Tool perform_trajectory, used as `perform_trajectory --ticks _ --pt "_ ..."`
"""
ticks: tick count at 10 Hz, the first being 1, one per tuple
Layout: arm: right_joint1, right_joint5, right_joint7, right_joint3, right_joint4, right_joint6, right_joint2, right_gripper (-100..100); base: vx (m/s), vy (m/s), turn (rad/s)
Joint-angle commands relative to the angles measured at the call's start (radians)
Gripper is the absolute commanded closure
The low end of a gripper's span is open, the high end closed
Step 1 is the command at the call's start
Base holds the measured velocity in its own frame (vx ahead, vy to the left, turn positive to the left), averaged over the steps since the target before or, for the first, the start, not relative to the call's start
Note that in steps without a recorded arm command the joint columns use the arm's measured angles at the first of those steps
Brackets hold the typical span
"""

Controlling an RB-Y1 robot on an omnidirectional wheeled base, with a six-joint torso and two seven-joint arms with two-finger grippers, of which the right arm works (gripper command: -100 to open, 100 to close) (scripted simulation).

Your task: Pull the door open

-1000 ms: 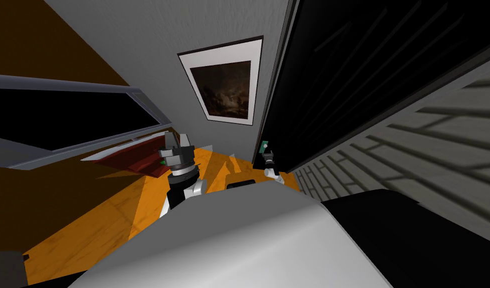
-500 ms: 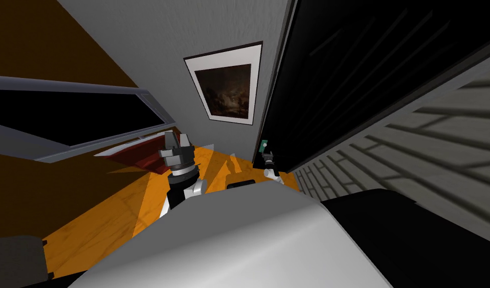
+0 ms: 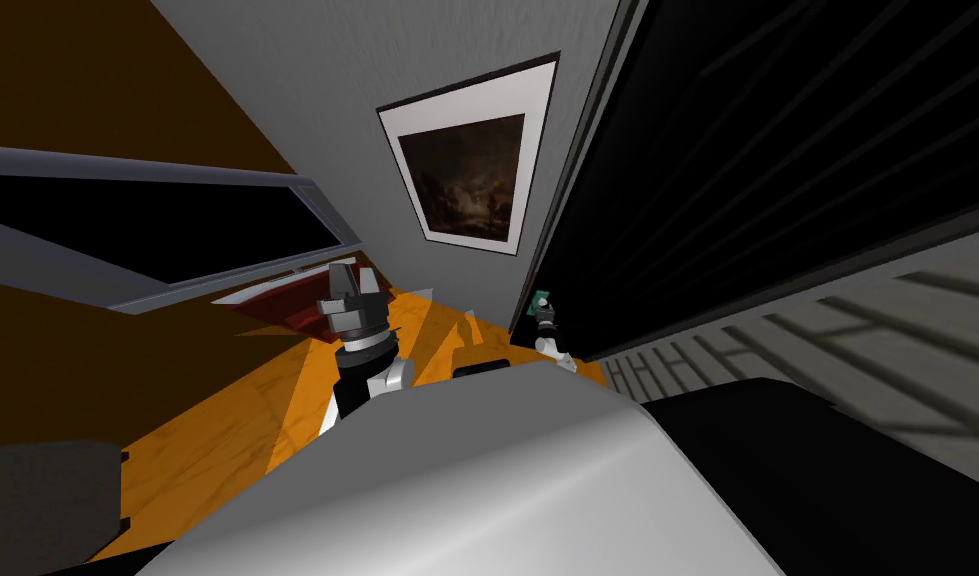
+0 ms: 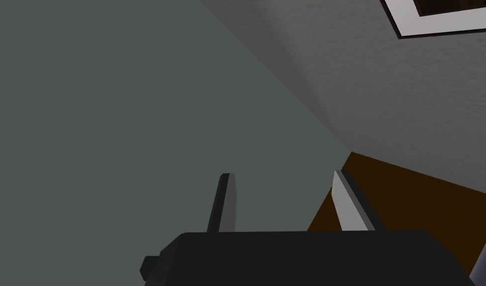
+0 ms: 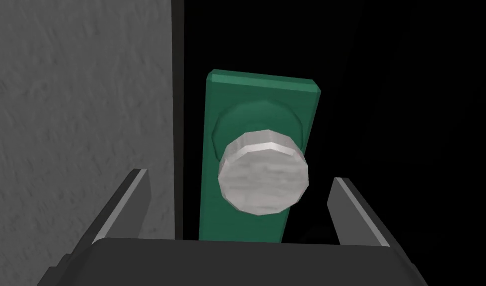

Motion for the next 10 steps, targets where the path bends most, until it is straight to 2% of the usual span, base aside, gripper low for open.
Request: perform_trajectory --ticks 1,2,3,8,9,10 --pt "0.004 -0.012 -0.013 -0.023 -0.006 0.006 -0.017 -100 0.207 -0.045 0.098" --pt "0.003 -0.007 -0.009 -0.014 -0.003 0.000 -0.010 -100 0.092 -0.020 0.017" --pt "0.003 -0.007 -0.009 -0.014 -0.003 0.000 -0.010 100 -0.009 -0.005 -0.035" --pt "0.003 -0.007 -0.009 -0.014 -0.003 0.000 -0.010 100 -0.019 0.000 0.000" --pt "0.014 -0.010 -0.028 -0.003 -0.004 -0.001 -0.029 100 -0.123 -0.027 0.157" --pt "0.016 -0.011 -0.033 0.000 -0.005 -0.002 -0.033 100 -0.199 -0.031 0.136"
